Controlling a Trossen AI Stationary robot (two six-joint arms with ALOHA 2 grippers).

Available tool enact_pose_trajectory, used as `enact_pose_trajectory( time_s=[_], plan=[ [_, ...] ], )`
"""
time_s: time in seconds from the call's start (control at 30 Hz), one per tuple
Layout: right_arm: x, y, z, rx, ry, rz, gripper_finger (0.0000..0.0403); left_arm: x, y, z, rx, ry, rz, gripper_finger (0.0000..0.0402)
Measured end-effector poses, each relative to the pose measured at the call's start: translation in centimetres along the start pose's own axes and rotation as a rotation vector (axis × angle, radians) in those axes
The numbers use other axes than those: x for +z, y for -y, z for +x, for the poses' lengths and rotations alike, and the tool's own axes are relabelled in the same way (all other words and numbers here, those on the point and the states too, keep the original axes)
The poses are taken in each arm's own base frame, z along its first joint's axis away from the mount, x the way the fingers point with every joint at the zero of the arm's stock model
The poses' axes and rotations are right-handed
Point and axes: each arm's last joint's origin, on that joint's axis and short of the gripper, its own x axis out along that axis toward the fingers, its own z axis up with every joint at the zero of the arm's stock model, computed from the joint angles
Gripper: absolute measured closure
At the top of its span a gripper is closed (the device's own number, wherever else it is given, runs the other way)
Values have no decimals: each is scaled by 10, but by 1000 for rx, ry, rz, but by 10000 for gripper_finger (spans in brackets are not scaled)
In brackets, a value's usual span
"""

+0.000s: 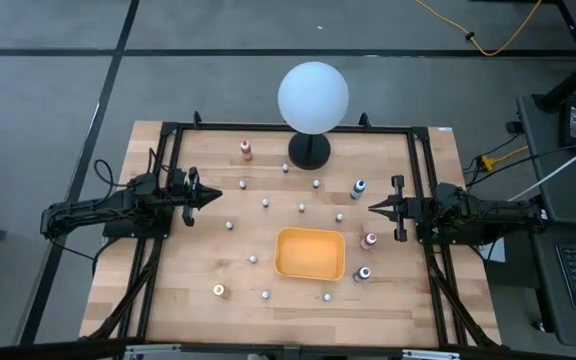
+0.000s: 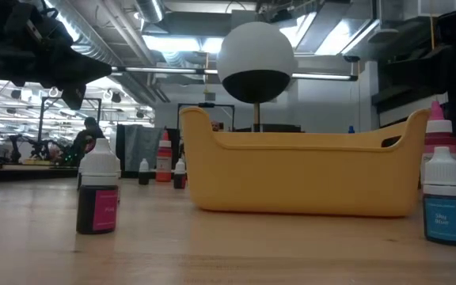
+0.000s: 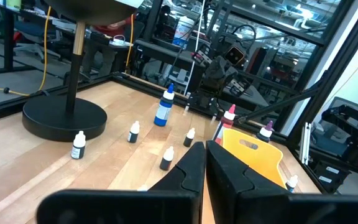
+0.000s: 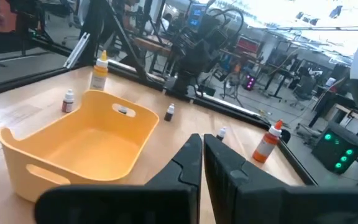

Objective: Pick & Place food coloring
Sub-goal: Put the small black food coloring bottle into the yellow bin

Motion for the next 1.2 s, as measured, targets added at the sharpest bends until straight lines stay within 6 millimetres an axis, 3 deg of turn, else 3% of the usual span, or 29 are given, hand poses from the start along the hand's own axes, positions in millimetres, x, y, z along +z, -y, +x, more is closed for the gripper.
enact_pose_trajectory(
  time_s=[0.2,0.3,0.47,0.7,0.87,1.07,1.2],
  plan=[
    [1,0,0,15,13,72,382,0,0,0,0,-1,0,389],
    [2,-1,0,34,25,127,382,0,0,0,2,0,94,391],
    [10,1,-1,55,117,196,382,0,0,0,3,0,227,393],
    [23,6,-3,25,256,218,382,0,0,0,3,0,236,389],
    [30,15,-5,-180,212,268,378,0,0,0,4,-1,236,391],
    [74,36,2,-271,39,330,333,0,0,0,4,-1,236,393],
    [109,53,29,-316,-179,334,288,0,0,0,4,-1,236,394]
  ],
)
